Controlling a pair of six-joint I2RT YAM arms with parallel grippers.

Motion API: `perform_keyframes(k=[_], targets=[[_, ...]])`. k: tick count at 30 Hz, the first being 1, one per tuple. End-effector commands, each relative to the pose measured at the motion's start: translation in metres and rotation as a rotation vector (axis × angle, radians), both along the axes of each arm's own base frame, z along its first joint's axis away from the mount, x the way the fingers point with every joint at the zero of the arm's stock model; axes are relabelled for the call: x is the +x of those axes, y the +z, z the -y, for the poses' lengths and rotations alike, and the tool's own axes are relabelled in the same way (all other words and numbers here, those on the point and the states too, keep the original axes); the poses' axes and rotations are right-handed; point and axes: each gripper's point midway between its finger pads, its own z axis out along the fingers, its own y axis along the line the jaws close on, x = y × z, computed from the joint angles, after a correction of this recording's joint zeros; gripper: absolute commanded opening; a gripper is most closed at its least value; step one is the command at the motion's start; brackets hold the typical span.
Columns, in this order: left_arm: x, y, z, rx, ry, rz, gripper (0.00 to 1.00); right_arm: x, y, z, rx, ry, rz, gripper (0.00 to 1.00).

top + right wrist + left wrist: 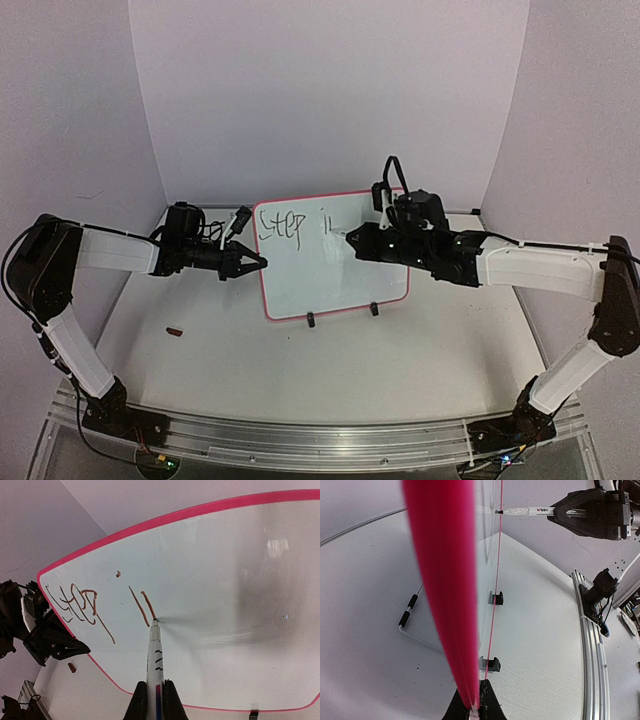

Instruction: Write a sentence on the whiteboard

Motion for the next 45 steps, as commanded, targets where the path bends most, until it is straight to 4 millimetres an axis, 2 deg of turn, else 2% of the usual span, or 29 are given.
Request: perform_keyframes(k=[1, 6, 28, 45], targets=[[0.011, -0.020, -0.009, 0.098, 0.085, 0.017, 0.00, 0.006, 0.048, -0.002, 0.078, -0.004, 0.092, 0.00], [0.012, -0.020, -0.009, 0.098, 0.087, 0.017, 0.00, 0.009, 0.059, 0.000, 0.082, -0.014, 0.122, 0.00], [0.012, -0.023, -0.009, 0.101, 0.086, 0.011, 0.00, 0.020, 0.053, 0.003, 0.047, -0.064, 0.135, 0.00], [0.012, -0.022, -0.009, 0.100, 0.086, 0.012, 0.00, 0.014, 0.032, 0.014, 0.025, -0.091, 0.089, 0.00]])
